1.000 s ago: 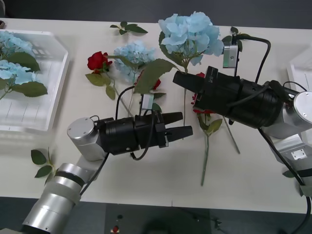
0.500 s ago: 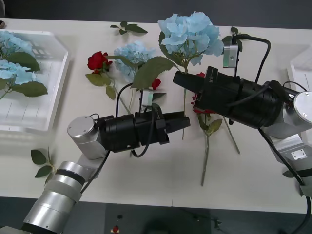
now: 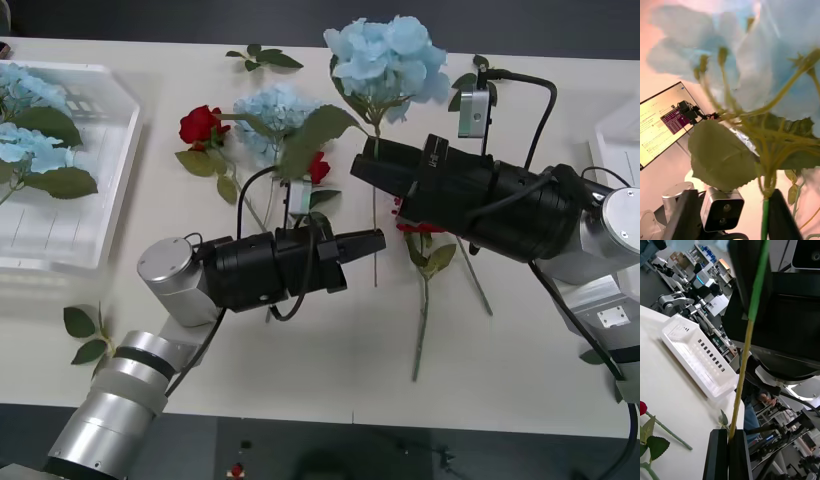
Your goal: Put the red flowers into the right box and the blue flowers into the left box
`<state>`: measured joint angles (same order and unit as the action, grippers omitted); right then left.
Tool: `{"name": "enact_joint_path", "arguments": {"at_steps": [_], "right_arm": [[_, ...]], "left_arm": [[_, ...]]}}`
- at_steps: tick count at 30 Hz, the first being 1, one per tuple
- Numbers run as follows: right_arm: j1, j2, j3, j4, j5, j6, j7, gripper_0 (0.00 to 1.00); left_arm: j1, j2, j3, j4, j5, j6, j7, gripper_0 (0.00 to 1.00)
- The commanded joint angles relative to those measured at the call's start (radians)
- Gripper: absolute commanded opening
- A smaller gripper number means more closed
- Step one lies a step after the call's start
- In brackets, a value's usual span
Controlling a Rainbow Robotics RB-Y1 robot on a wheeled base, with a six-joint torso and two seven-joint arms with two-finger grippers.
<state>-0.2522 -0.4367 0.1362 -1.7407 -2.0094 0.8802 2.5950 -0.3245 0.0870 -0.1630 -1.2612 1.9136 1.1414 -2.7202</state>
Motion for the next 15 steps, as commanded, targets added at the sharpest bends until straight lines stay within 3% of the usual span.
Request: {"name": "enact_joint_path", "arguments": {"at_steps": [1,6,15], "right_arm": [[-0.018,-0.007,-0.006,-0.042,-0.012,0.0,-0.032,1.0],[-0.018,-0.007,-0.006,-0.042,-0.012,0.0,-0.032,1.0],[-0.013,-0.011,-0.003,-0.025,-0.026,0.006,-0.036,1.0]], "left_arm": [[-0.021,0.02,-0.009,-0.02,0.039,-0.005,0.015,0.0],[-0.021,0.099,0.053,-0.081,0.044,0.043,0.015,0.0],[-0.025,0.313,0.29,-0.156,0.038,0.161,0.015,0.0]]}}
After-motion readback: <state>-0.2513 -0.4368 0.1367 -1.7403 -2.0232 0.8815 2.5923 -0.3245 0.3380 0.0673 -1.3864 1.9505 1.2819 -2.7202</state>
